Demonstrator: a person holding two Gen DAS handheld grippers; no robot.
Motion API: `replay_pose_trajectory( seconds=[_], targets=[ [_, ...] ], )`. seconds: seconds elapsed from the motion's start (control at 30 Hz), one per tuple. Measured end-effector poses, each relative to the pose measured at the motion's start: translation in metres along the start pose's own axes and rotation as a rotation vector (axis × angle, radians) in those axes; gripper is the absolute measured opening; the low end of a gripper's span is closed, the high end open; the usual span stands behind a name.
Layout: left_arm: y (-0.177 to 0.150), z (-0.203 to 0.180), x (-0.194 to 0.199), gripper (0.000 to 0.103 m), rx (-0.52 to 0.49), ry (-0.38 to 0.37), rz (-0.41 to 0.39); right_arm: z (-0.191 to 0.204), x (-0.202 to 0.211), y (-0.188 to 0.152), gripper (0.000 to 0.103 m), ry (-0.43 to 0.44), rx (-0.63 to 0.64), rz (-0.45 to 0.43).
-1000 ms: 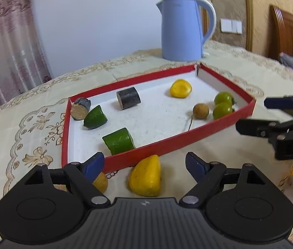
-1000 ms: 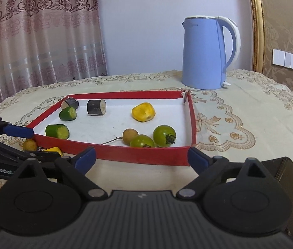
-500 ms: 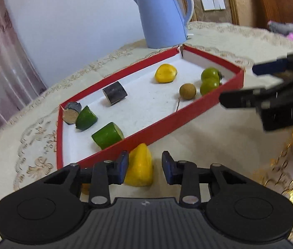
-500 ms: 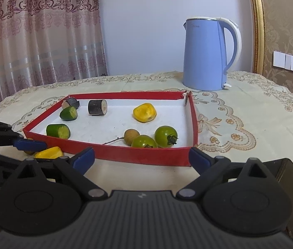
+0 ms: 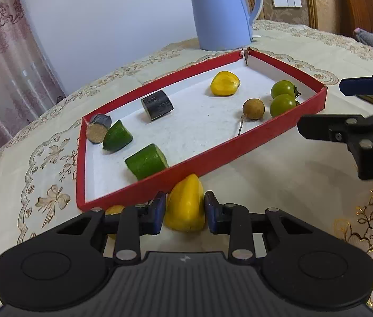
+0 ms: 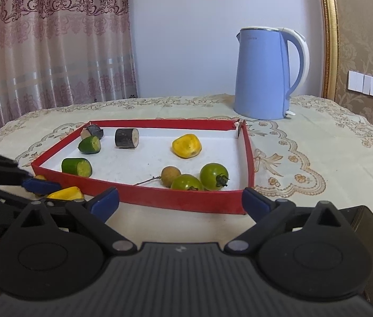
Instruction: Organize fruits
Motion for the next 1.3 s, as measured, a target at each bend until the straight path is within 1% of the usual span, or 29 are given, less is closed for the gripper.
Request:
replay_pose_trajectory(
  seconds=[0.07,0.17,0.2,0.23,0.27,0.33,0.4,0.5,0.63,0.67,0.77,0.8,0.83,0.87,0.93,0.97,1.0,1.03,1.07,1.1,1.13,1.23,1.3],
  targets=[
    [-0.003,0.001,0.006,0.029,0.025,-0.009,-0.006,0.001,-0.001,-0.001,0.099,0.001,0.000,0.006],
    [-0.007,0.001,0.019,0.021,0.049,-0.029,-0.021,0.005,-0.001,-0.002,0.099,0.009,0.015,0.004],
    [-0.009,0.001,0.023,0.014,0.058,-0.036,-0.025,0.007,-0.001,-0.002,0.099,0.014,0.018,0.002],
    [-0.011,0.002,0.027,0.010,0.066,-0.041,-0.029,0.009,0.000,-0.001,0.099,0.019,0.019,0.002],
    [-0.014,0.003,0.030,0.010,0.066,-0.033,-0.031,0.011,0.000,-0.001,0.099,0.022,0.023,0.001],
    [-0.017,0.007,0.033,0.010,0.053,0.008,-0.039,0.014,0.000,-0.002,0.099,0.023,0.028,0.002],
    [-0.017,0.014,0.034,0.011,0.084,0.040,-0.060,0.016,0.000,-0.002,0.099,0.027,0.030,0.002],
    [-0.016,0.019,0.030,0.011,0.164,-0.006,-0.053,0.018,0.000,-0.002,0.099,0.025,0.034,-0.001],
    [-0.012,0.020,0.031,0.011,0.263,-0.037,-0.061,0.018,-0.004,0.003,0.099,0.017,0.047,-0.010],
    [-0.011,0.018,0.033,0.011,0.293,-0.065,-0.062,0.018,-0.004,0.004,0.099,0.016,0.046,-0.013],
    [-0.001,0.006,0.043,0.011,0.354,-0.212,-0.101,0.017,-0.001,0.008,0.099,0.019,0.035,-0.026],
    [0.003,0.006,0.047,0.011,0.370,-0.233,-0.124,0.017,-0.001,0.009,0.099,0.020,0.034,-0.027],
    [0.004,0.007,0.051,0.012,0.372,-0.231,-0.140,0.016,-0.001,0.009,0.099,0.026,0.028,-0.023],
    [0.005,0.011,0.053,0.012,0.375,-0.197,-0.151,0.015,-0.002,0.008,0.099,0.035,0.018,-0.017],
    [0.001,0.027,0.055,0.016,0.372,-0.051,-0.134,0.015,-0.003,0.008,0.099,0.058,-0.005,-0.003],
    [-0.003,0.037,0.056,0.019,0.351,0.051,-0.126,0.016,-0.003,0.008,0.099,0.066,-0.004,-0.001],
    [-0.006,0.044,0.056,0.031,0.328,0.106,-0.119,0.019,-0.003,0.008,0.099,0.088,0.006,0.000],
    [-0.008,0.049,0.054,0.051,0.316,0.125,-0.109,0.025,-0.001,0.007,0.099,0.122,0.019,-0.001],
    [-0.011,0.055,0.052,0.062,0.315,0.123,-0.103,0.031,0.001,0.007,0.099,0.157,0.030,-0.004],
    [-0.011,0.058,0.050,0.079,0.314,0.106,-0.119,0.036,0.003,0.008,0.099,0.172,0.038,-0.008],
    [-0.010,0.060,0.048,0.082,0.306,0.090,-0.133,0.041,0.004,0.007,0.099,0.178,0.050,-0.012],
    [-0.010,0.062,0.040,0.082,0.283,0.083,-0.113,0.050,0.007,0.006,0.099,0.167,0.081,-0.017],
    [-0.008,0.063,0.034,0.082,0.265,0.126,-0.103,0.051,0.007,0.004,0.099,0.146,0.095,-0.018]
  ],
)
Point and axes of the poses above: each gripper's, at about its wrist camera, not at the fingertips, and x roughly against the way its jaws point, z to its left, y to its top, the point moved 9 cm from there along -x, roughly the way its jaws point, and after that the axes turned 10 degrees about -y, right-handed, at the moved point
